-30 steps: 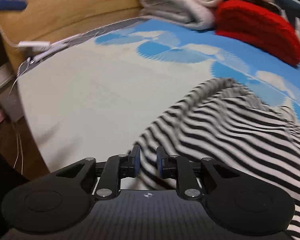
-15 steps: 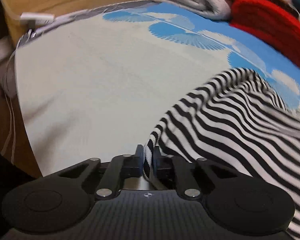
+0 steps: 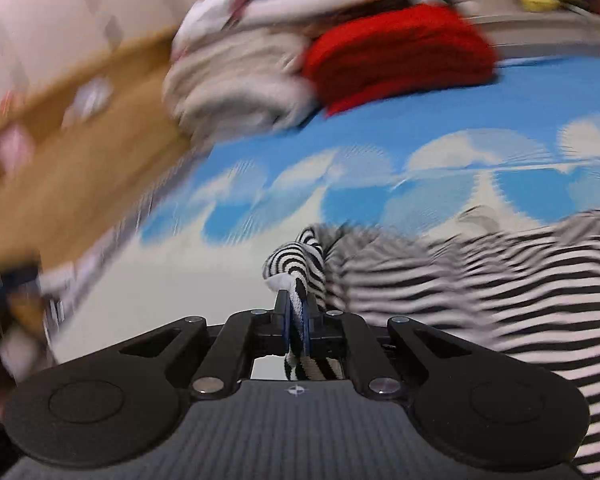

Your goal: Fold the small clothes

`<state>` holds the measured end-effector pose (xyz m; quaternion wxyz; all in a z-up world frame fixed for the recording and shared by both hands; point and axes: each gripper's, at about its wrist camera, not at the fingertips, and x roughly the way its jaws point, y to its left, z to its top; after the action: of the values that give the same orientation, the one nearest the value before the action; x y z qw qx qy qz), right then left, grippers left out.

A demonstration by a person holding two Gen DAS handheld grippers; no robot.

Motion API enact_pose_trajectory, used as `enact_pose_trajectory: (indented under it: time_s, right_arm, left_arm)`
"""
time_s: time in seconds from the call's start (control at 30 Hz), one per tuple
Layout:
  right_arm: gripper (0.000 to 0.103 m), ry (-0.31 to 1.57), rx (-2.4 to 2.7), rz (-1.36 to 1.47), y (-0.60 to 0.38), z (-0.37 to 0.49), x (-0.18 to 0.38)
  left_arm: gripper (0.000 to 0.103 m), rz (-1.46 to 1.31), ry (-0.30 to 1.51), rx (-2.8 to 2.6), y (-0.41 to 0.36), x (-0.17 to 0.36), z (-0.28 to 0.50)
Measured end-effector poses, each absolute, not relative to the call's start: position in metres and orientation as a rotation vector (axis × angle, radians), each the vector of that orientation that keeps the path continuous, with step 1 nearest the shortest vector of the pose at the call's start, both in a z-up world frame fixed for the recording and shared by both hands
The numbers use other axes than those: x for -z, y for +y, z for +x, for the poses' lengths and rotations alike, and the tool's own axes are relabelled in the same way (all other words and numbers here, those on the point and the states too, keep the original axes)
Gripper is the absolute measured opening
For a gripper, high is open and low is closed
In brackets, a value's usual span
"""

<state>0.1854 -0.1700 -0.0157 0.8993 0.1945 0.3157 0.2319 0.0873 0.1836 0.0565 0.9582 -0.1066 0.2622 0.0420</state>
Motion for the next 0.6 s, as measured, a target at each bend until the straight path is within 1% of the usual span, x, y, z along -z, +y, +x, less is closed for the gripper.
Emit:
enact_pose_trajectory:
  time_s: [0.13,0.27,0.33,0.43,0.5,0.53,0.6]
  right_arm:
    - [0.005,0.559,-0.315,0.603,-0.278,0.178,-0.001]
    - [0.005,0.535,-0.089,0.721,-0.383,0.153,0.011]
    - [0.005,0.586,0.022,0.729,-0.416,0.143,0.029]
    - [0.005,0.769,0.152,0.785,-0.456,0.143,0.074]
    - [0.01,0.903,0.192,0.859,-0.475,0.144,0.103]
    - [0.018,0.922,0.208,0.886,-0.48,0.142,0.11]
    - [0.019,0.891,0.233,0.872,-0.489,0.139,0.103]
  left_arm:
    - [0.062,-0.182,0.545,-0.053,0.16,-0.054,0.098]
    - [0.062,-0.165,0.554,-0.011,0.134,-0.05,0.11]
    - [0.062,-0.148,0.561,0.011,0.118,-0.047,0.118]
    - [0.062,-0.101,0.589,0.05,0.091,-0.041,0.132]
    - [0.065,-0.069,0.617,0.099,0.074,-0.035,0.141]
    - [0.066,-0.056,0.629,0.129,0.064,-0.031,0.145]
    - [0.066,-0.029,0.646,0.18,0.045,-0.024,0.153]
